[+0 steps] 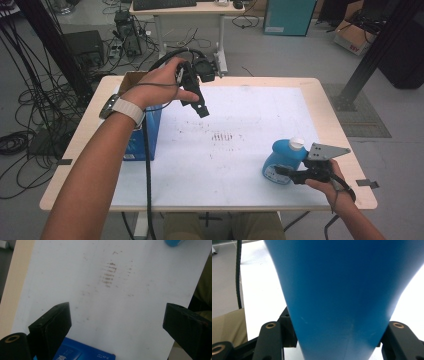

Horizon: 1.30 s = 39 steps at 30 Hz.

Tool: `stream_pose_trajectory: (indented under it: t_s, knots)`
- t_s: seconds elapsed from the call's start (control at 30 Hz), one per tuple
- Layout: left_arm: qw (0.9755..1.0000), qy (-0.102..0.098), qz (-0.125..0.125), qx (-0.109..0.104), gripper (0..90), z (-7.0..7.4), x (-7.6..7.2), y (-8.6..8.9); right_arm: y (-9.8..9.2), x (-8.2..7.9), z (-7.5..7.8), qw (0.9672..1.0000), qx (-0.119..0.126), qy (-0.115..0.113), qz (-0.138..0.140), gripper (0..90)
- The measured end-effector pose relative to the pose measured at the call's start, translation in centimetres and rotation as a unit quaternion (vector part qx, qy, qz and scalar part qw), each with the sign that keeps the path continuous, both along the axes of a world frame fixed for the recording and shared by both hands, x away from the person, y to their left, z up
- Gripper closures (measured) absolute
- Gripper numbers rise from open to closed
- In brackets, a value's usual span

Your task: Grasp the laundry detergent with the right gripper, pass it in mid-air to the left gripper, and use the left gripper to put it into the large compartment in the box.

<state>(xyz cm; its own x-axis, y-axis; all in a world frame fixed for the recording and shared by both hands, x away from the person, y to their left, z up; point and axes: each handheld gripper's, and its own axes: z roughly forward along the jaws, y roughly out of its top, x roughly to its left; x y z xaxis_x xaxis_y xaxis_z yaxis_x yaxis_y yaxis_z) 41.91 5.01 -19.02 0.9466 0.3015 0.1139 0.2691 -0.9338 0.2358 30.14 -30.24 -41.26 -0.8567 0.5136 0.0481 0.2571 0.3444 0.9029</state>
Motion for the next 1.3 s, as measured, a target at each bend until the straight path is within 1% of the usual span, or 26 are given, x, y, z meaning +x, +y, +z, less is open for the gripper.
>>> stream_pose_trajectory:
  t_s: [0.3,0.73,0.83,0.87,1.0,1.2,1.23,1.27,1.3]
  knots:
    - [1.0000,0.003,0.000,0.001,8.6,0.02,0.01,-0.01,0.00,0.01,0.00,1.0000,-0.001,-0.001,0.000,42.4]
    - [1.0000,0.001,0.001,-0.001,8.6,-0.13,0.00,0.05,0.00,-0.02,-0.01,1.0000,0.000,0.001,-0.001,42.3]
    - [1.0000,0.005,0.002,0.001,8.6,-0.16,0.00,0.11,0.02,-0.01,0.00,1.0000,0.001,0.001,-0.001,42.3]
    - [1.0000,0.003,0.001,-0.001,8.6,-0.17,0.04,0.13,0.00,0.00,-0.01,1.0000,0.000,0.000,0.000,42.3]
    - [1.0000,0.003,0.002,-0.003,8.6,-0.17,0.00,0.13,0.00,0.00,-0.01,1.0000,0.000,0.000,0.000,42.4]
    - [1.0000,0.006,0.002,0.000,8.6,-0.15,0.02,0.09,0.00,0.00,-0.02,1.0000,0.000,0.000,0.000,42.3]
    - [1.0000,0.002,0.003,-0.002,8.6,-0.16,0.00,0.11,0.00,-0.02,-0.01,1.0000,0.000,0.001,-0.001,42.3]
    - [1.0000,0.002,0.003,-0.002,8.6,-0.16,0.00,0.11,0.00,-0.02,-0.01,1.0000,0.000,0.001,-0.001,42.3]
    - [1.0000,0.006,0.002,0.000,8.6,-0.11,0.00,0.13,0.00,0.00,-0.02,1.0000,0.000,0.000,0.000,42.3]
